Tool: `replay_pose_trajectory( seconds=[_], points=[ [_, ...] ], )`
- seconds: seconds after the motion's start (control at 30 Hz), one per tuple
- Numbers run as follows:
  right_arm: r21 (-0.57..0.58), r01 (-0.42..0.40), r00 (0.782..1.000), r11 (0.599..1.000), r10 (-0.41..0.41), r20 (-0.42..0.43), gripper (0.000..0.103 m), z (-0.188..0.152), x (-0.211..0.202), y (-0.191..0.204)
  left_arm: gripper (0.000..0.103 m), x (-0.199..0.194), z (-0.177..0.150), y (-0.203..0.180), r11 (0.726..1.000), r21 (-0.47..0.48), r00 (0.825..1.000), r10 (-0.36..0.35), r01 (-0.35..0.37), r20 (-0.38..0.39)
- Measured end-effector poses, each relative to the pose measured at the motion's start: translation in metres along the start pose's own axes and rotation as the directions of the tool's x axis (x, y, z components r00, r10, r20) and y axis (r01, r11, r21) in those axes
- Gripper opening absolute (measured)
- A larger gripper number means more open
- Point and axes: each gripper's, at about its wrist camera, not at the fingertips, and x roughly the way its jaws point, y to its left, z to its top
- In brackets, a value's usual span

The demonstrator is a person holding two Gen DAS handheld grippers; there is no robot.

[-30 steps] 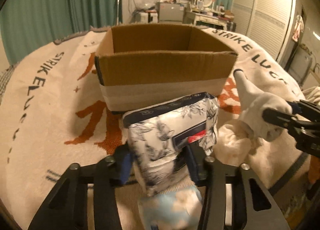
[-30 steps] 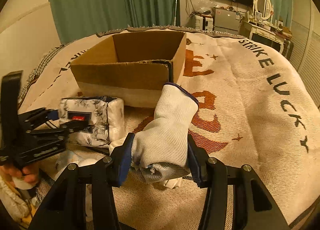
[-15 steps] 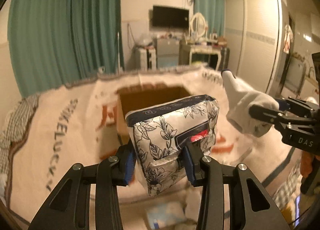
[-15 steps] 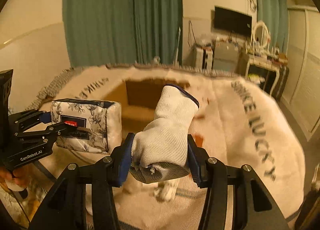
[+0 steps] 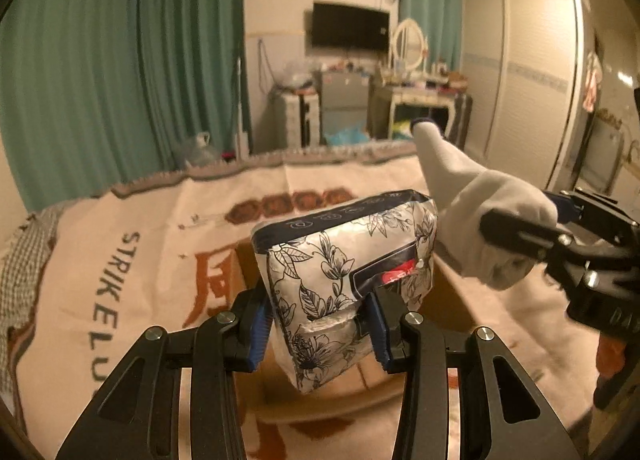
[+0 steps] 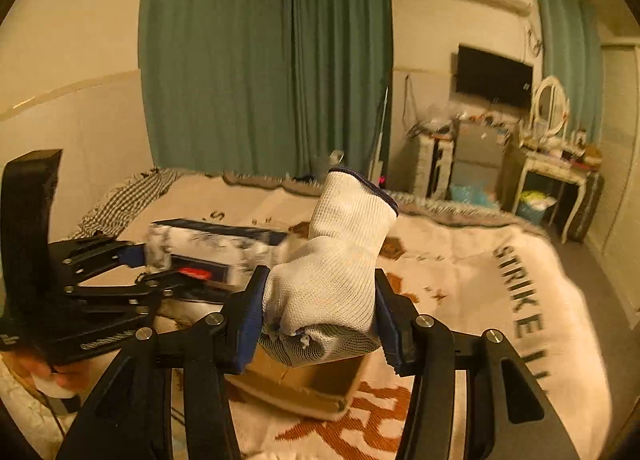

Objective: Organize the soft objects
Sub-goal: 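Lower the floral pack into the box with the left tool while the right tool drops the sock in, then grasp the white plush toy with the right tool while the left tool grasps a white sock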

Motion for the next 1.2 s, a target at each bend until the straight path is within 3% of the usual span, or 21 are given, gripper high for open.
replay_pose_trajectory(
  seconds=[0.17,0.3,0.43,0.53,0.7,0.9,0.97,1.1,1.2],
  points=[
    [0.008,0.012,0.994,1.0,-0.011,-0.107,0.049,-0.022,0.077,-0.014,0.041,0.05,-0.011,0.003,1.0,0.011,0.998,0.017,-0.016,-0.062],
    [0.034,-0.012,0.987,0.999,0.018,-0.161,0.05,-0.041,0.112,-0.026,0.046,0.065,-0.018,0.0,0.998,0.044,0.998,0.042,-0.039,-0.055],
    [0.046,-0.041,0.984,0.998,0.048,-0.171,0.061,-0.049,0.126,-0.034,0.059,0.065,-0.017,-0.005,0.997,0.062,0.998,0.038,-0.035,-0.045],
    [0.057,-0.034,0.988,0.998,0.042,-0.146,0.07,-0.047,0.118,-0.035,0.077,0.054,-0.012,-0.008,0.997,0.063,0.999,0.048,-0.047,-0.017],
    [0.029,0.004,0.997,1.0,-0.002,-0.08,0.076,-0.019,0.075,-0.027,0.08,0.014,0.011,-0.013,0.996,0.052,0.996,0.076,-0.077,0.036],
    [0.007,0.061,0.998,0.998,-0.061,0.015,0.082,0.028,-0.015,-0.017,0.082,-0.087,0.036,-0.02,0.99,0.08,0.975,0.103,-0.12,0.195],
    [-0.004,0.074,0.996,0.997,-0.074,0.041,0.082,0.038,-0.047,-0.012,0.098,-0.115,0.038,-0.02,0.989,0.077,0.968,0.106,-0.126,0.227],
    [-0.022,0.139,0.985,0.99,-0.136,0.103,0.089,0.043,-0.119,-0.004,0.098,-0.166,0.034,-0.014,0.987,0.057,0.951,0.128,-0.15,0.28],
    [-0.032,0.181,0.976,0.983,-0.175,0.129,0.093,0.037,-0.158,0.001,0.098,-0.193,0.022,-0.005,0.987,0.036,0.95,0.139,-0.155,0.28]
  ],
)
